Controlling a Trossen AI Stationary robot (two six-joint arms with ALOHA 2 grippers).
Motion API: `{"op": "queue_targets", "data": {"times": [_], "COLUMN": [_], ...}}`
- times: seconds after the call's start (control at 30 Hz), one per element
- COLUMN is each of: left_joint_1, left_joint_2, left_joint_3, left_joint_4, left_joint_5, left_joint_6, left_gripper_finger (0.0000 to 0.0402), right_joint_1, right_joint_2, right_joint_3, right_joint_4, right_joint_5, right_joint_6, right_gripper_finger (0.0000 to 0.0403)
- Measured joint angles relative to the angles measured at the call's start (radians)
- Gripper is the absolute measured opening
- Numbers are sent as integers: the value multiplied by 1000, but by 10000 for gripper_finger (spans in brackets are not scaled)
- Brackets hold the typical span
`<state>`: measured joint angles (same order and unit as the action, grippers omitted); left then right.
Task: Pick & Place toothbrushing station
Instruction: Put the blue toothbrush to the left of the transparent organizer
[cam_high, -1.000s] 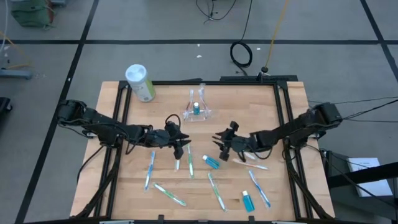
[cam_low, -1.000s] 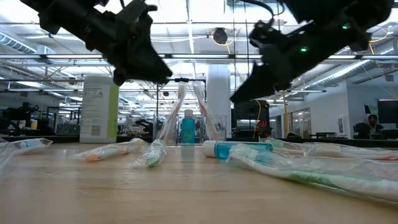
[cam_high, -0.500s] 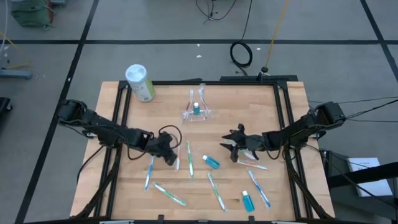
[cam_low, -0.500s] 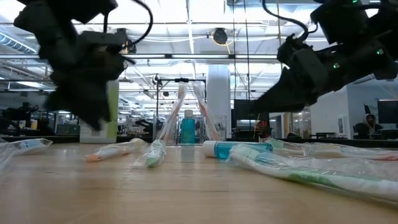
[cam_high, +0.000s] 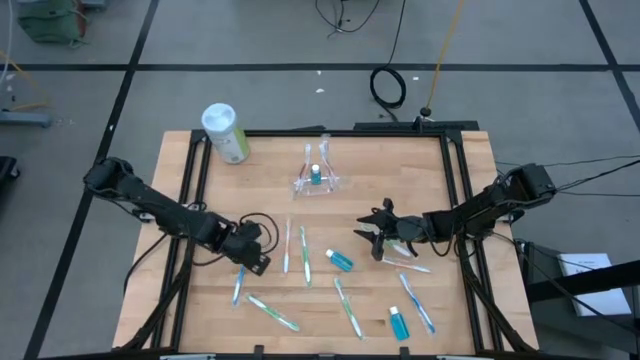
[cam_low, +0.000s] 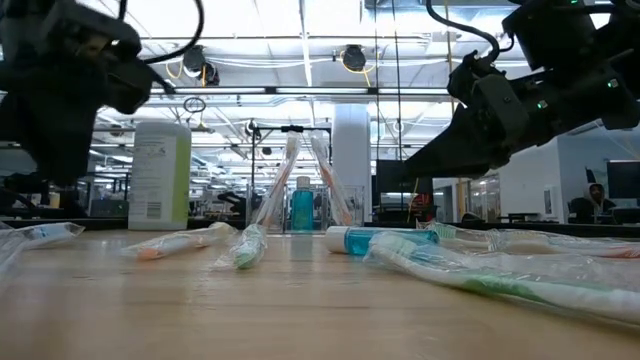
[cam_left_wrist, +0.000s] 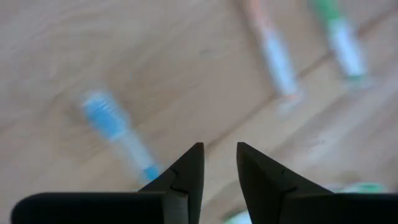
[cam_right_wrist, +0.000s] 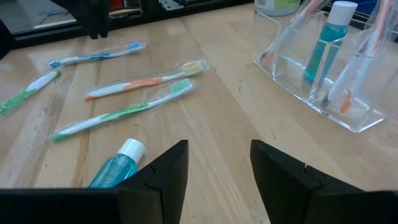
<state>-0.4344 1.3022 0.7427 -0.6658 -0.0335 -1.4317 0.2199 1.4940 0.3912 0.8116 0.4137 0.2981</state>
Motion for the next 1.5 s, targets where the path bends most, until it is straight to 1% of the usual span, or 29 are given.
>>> {"op": "queue_targets", "data": {"times": [0.07, 0.13, 0.27, 0.33, 0.47, 0.67, 0.77, 0.87, 0.93, 1.03, 1.2, 1.33, 1.43, 1.5], "left_joint_1": [-34, -71, -120, -133, -144, -113, -109, -108, -103, -102, -102, -102, -100, -91], "left_joint_2": [0, 2, 27, 34, 39, 39, 39, 58, 65, 66, 66, 66, 67, 69], "left_joint_3": [2, -10, -41, -47, -62, -85, -104, -135, -161, -190, -192, -193, -192, -179], "left_joint_4": [-55, -74, -87, -90, -89, -86, -82, -19, 51, 98, 61, 58, 77, 69], "left_joint_5": [-2, -8, -64, -90, -175, -172, -127, -113, -102, -96, -75, -51, -65, -88], "left_joint_6": [-39, -100, -240, -258, -278, -269, -275, -300, -279, -253, -196, -71, 6, 12], "left_gripper_finger": [87, 80, 72, 72, 72, 72, 72, 72, 72, 72, 72, 72, 72, 72], "right_joint_1": [0, 0, 0, 0, 0, 0, 0, 0, 0, 0, 0, 0, 0, 0], "right_joint_2": [0, 0, 0, 0, 0, 0, 0, 0, 0, 0, 1, 0, 0, 0], "right_joint_3": [0, 0, 0, 0, 0, 0, 0, 0, 0, 0, 1, 1, 1, 1], "right_joint_4": [0, 0, 0, 0, 0, 0, -1, -1, -2, -12, -37, -34, -30, -31], "right_joint_5": [0, 0, 0, 0, 0, 0, 0, 0, -1, -1, -3, -3, -3, -2], "right_joint_6": [0, 0, 0, 0, 0, 0, 0, 5, 11, 19, 30, 31, 31, 31], "right_gripper_finger": [164, 162, 162, 162, 160, 160, 160, 160, 160, 160, 160, 160, 160, 160]}}
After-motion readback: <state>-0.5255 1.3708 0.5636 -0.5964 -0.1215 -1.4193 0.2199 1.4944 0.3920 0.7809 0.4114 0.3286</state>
